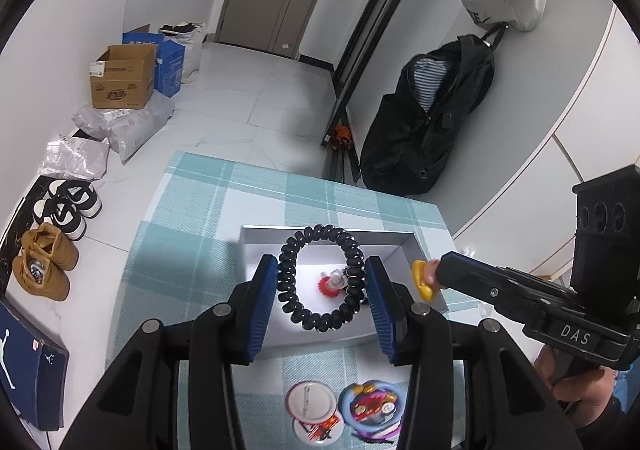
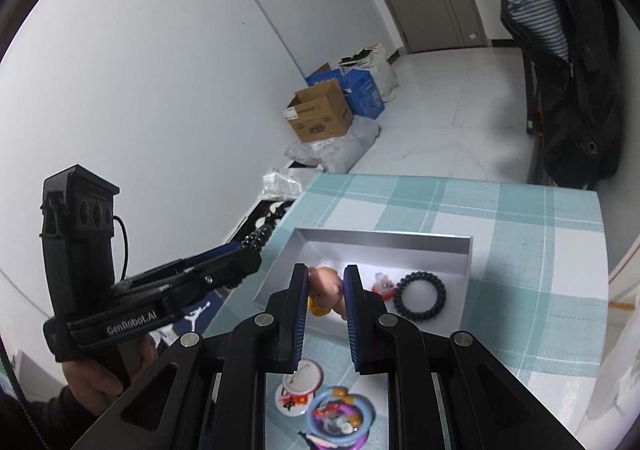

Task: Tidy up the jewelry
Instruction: 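Carry the bracelet and pink pig over the silver box with both grippers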

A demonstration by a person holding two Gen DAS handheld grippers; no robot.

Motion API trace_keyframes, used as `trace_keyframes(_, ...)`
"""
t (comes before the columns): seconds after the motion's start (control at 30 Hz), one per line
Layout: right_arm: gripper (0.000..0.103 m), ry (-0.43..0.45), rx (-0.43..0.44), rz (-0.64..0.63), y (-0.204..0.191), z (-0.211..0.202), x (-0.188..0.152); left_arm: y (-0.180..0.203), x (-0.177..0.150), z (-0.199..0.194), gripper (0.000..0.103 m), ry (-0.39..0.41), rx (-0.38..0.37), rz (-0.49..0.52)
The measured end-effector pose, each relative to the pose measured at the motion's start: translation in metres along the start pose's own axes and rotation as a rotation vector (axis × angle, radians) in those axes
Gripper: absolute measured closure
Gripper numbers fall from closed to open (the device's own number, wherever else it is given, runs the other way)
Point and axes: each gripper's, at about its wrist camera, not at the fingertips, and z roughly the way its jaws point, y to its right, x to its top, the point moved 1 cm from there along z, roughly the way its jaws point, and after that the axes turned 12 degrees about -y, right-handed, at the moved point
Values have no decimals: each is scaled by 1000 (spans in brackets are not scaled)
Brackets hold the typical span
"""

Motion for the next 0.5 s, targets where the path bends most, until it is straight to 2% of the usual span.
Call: trace_keyframes(0.5, 86, -35, -9, 92, 25, 17, 13, 7, 14, 40, 64, -115, -17, -38)
